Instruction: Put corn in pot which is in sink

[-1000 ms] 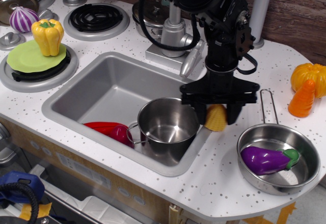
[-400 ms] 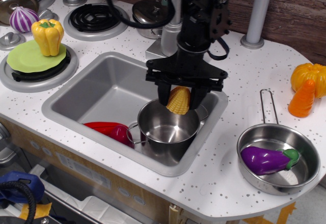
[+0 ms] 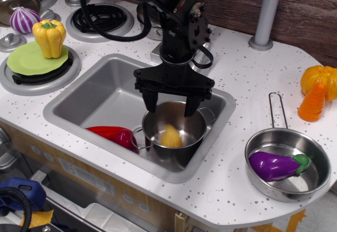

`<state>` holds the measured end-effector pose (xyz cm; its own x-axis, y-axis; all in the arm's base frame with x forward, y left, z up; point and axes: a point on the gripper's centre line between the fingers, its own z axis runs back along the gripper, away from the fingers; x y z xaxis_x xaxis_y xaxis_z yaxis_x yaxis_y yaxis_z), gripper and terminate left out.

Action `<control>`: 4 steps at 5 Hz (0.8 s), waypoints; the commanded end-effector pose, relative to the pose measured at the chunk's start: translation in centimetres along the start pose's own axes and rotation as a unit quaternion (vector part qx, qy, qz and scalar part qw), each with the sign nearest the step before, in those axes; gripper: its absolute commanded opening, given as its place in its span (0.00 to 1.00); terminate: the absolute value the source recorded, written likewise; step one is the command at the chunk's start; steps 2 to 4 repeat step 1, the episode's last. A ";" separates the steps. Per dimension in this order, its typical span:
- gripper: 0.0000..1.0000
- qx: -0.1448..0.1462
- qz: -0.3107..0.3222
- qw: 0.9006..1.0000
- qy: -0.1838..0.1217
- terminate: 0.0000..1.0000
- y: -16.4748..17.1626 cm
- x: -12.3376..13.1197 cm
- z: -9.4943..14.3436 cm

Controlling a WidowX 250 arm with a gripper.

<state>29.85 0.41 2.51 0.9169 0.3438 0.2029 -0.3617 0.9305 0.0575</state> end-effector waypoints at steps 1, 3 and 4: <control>1.00 -0.011 0.006 1.000 -0.024 1.00 0.0 0.9 1.4; 1.00 -0.011 0.006 1.000 -0.024 1.00 0.0 0.9 1.4; 1.00 -0.011 0.006 1.000 -0.024 1.00 0.0 0.9 1.4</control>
